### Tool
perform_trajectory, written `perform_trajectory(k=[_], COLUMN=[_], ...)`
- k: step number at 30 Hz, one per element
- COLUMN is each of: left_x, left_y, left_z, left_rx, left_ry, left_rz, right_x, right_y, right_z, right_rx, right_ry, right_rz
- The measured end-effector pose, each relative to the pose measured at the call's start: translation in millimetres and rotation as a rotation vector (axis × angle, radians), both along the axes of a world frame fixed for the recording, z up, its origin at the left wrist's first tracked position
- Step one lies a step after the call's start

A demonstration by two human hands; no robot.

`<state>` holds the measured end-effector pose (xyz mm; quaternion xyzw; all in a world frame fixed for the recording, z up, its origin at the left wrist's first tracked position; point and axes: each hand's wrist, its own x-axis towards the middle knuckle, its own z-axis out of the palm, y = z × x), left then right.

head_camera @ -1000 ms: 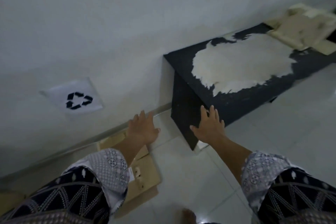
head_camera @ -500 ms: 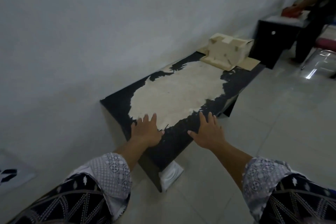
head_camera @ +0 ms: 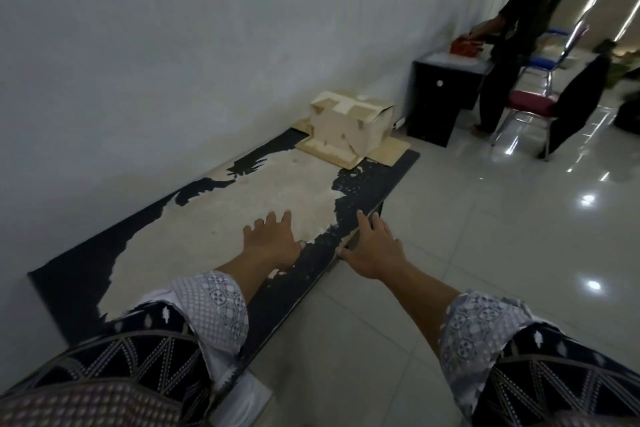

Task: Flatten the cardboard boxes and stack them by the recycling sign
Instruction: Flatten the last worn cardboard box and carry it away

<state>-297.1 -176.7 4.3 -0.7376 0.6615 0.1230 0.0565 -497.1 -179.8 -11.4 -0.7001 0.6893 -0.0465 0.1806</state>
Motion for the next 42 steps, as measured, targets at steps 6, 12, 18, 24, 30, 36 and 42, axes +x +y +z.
perform_trajectory(k=[6, 12, 18, 24, 30, 36, 42], left_x=[-37, -55, -73, -89, -108, -131, -155], left_y=[-114, -246, -351, -440, -529, -624, -659], left_z=[-19, -31, -21, -20, -26, -40, -51], left_rx=[-0.02, 0.042, 0.048, -0.009, -0.03, -0.116, -0.042], left_ry=[0.015, 0.081, 0.097, 0.147, 0.142, 0.184, 0.235], left_rz=[-0.017, -0.004, -0.019, 0.014, 0.087, 0.322, 0.579], right_x=[-28, -51, -73, -83, -92, -105, -132], right_y=[-110, -237, -338, -439, -565, -702, -789], right_z=[-11, -17, -9, -7, -7, -18, -21], right_rx=[-0.044, -0.008, -0.038, -0.055, -0.171, -0.37, -0.165], right_ry=[0.025, 0.05, 0.037, 0.025, -0.012, -0.022, 0.013], right_rz=[0.005, -0.007, -0.03, 0.008, 0.124, 0.283, 0.343])
